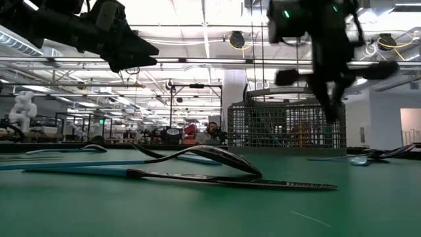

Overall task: Sort silverware
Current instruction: Put the blue fork into the silverware basket

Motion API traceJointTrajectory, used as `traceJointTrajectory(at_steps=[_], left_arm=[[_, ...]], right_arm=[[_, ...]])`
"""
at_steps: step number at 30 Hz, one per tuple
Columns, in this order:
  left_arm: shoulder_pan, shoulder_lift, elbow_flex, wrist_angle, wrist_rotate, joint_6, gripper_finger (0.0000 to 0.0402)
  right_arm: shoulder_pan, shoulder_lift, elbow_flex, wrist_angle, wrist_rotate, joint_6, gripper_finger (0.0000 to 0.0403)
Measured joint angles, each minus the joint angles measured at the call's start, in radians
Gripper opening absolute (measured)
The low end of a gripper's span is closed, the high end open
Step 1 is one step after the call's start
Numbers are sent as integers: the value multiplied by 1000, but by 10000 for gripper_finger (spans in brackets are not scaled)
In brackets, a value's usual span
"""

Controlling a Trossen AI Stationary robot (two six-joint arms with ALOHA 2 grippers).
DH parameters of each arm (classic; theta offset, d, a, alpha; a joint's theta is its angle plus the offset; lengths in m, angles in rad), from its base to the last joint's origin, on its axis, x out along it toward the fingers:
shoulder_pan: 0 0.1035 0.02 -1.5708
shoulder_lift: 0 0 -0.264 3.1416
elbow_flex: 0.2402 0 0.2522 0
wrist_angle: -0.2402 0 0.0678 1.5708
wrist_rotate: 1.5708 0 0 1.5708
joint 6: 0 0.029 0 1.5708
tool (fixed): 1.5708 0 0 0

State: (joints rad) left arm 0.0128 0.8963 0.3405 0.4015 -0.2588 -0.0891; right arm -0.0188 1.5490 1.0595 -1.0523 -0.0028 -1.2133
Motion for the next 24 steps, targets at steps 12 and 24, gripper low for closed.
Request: traceJointTrajectory(at_steps=[12,24], left_arm=[[0,0,0,-7,6,17,228],[0,0,0,-19,11,19,228]], right_arm=[[-251,-143,160,234,-445,252,0],[-557,-321,-220,1117,-234,726,0]])
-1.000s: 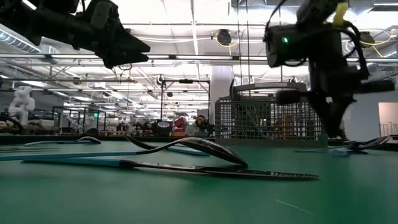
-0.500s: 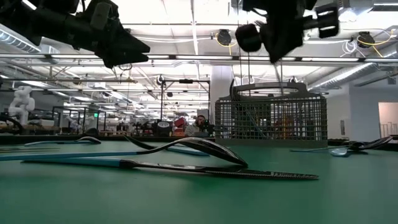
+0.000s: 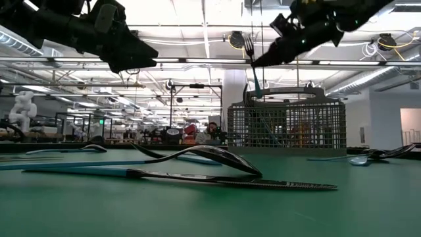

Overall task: Sort silverware
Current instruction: Put the blue fork into the silverware basket

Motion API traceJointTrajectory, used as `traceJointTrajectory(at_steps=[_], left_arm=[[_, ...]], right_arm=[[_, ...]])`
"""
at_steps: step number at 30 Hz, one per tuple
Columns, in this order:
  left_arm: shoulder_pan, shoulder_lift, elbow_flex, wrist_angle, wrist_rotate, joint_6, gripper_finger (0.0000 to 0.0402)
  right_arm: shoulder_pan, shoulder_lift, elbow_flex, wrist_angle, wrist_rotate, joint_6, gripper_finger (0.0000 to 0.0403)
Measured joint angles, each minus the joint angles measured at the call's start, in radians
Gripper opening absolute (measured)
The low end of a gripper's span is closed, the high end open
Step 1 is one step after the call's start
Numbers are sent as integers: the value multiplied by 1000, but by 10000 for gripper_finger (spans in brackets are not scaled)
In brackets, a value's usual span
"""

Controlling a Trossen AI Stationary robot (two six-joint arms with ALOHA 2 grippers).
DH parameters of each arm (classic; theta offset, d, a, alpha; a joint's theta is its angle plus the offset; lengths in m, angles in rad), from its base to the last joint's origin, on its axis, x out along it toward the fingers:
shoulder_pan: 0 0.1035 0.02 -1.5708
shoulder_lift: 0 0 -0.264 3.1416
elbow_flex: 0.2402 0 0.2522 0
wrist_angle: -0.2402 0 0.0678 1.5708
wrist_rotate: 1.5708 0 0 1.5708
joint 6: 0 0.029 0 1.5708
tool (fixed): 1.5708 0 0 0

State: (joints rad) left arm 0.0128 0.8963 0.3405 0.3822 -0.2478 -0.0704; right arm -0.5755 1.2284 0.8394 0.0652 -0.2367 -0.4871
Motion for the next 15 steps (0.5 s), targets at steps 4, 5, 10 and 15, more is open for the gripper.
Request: traceJointTrajectory(at_steps=[4,5,10,15], left_arm=[[0,0,0,2,0,0,228],[0,0,0,1,0,0,228],[0,0,0,1,0,8,228],[0,0,0,1,0,9,228]], right_arm=[[-21,0,-63,76,146,80,0],[-21,0,-68,78,187,83,0],[-26,0,-100,84,311,177,0],[-32,0,-126,73,399,325,0]])
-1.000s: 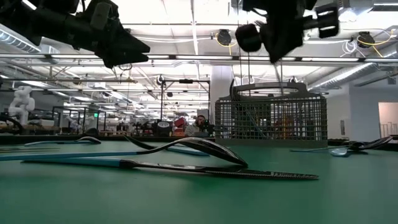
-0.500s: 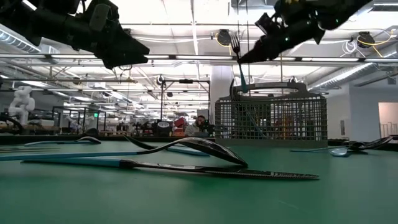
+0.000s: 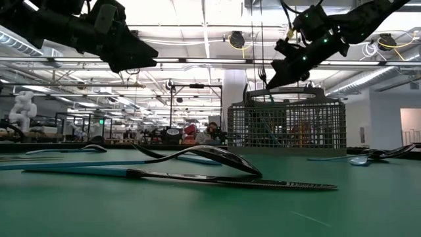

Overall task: Sort silverware
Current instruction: Put the blue fork into the silverware basket, then put the blue spoon into the silverware basket

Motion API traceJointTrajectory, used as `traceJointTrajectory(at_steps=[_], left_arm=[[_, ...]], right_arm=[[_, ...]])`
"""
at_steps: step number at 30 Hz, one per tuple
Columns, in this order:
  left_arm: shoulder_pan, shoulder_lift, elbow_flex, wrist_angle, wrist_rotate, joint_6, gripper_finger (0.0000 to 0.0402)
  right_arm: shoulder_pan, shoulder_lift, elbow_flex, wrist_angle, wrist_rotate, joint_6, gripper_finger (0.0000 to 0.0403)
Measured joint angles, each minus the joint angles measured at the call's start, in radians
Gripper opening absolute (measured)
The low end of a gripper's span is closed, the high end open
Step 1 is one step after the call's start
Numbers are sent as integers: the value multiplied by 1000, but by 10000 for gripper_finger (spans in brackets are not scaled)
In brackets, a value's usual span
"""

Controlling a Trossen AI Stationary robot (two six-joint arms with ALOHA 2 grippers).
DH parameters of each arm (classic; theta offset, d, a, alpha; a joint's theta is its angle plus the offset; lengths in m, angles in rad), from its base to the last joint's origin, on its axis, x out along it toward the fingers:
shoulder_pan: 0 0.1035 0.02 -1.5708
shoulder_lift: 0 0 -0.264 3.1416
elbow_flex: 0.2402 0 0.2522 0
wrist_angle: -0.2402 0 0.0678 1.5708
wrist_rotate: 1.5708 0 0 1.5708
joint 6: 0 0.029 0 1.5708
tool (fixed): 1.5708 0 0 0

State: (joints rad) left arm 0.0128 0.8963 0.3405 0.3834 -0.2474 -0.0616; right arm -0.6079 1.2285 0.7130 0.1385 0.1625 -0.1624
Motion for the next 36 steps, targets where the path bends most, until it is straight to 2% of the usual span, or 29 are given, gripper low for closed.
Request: traceJointTrajectory(at_steps=[10,19,26,36], left_arm=[[0,0,0,5,0,-3,228],[0,0,0,11,0,-9,228],[0,0,0,17,10,-9,228],[0,0,0,18,10,-9,228]], right_arm=[[1,0,-11,-49,-5,93,4],[1,0,-11,-53,-8,197,50],[1,0,-11,-53,-8,203,93],[24,-51,23,-54,-15,191,106]])
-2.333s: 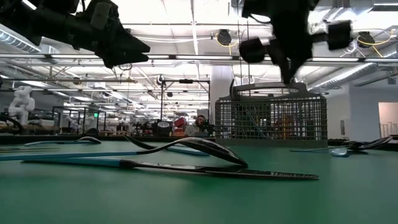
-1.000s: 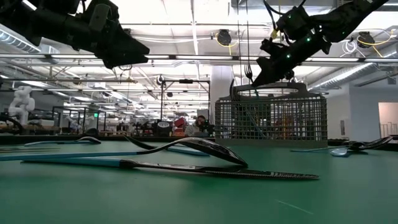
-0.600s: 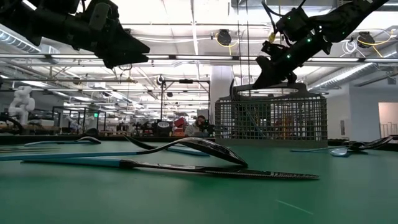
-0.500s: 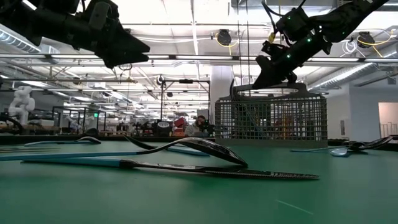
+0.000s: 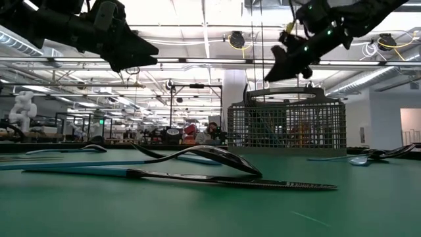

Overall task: Sort silverware
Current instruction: Put the blue spoon into the silverware basket

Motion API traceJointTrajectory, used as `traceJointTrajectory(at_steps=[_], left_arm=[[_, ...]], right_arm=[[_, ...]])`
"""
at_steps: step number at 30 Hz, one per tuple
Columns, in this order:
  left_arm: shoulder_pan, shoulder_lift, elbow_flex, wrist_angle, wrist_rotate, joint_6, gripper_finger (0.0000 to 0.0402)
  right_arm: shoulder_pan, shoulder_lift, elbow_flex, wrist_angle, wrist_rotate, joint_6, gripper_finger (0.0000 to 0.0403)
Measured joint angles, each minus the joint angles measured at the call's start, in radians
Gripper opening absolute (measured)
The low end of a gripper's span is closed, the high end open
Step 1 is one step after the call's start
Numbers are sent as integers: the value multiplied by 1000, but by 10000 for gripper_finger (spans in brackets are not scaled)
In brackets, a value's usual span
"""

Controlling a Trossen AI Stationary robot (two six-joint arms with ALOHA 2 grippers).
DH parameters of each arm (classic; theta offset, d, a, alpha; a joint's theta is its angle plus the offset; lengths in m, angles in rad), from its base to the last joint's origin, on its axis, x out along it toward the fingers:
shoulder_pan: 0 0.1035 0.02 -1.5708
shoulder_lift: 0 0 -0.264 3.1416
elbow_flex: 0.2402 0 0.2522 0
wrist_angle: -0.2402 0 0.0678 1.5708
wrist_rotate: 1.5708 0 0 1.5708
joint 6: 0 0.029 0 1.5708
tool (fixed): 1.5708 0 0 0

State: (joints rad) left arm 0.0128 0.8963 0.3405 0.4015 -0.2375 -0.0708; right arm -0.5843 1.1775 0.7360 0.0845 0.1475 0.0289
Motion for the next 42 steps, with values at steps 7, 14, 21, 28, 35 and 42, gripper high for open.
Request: traceJointTrajectory(at_steps=[7,14,21,28,35,42], left_arm=[[0,0,0,0,0,0,228],[0,0,0,0,41,0,228],[0,0,0,0,104,-3,228],[0,0,21,14,109,-30,228],[-4,0,205,-289,296,-110,228],[-99,0,320,-508,236,-132,228]], right_arm=[[95,-61,10,3,-95,-68,105],[197,-63,10,1,-101,-99,105],[347,-63,10,-11,-179,-217,105],[487,-63,10,-15,-177,-228,105],[604,-63,10,-4,-83,-208,105],[701,-63,10,1,-10,-142,105]])
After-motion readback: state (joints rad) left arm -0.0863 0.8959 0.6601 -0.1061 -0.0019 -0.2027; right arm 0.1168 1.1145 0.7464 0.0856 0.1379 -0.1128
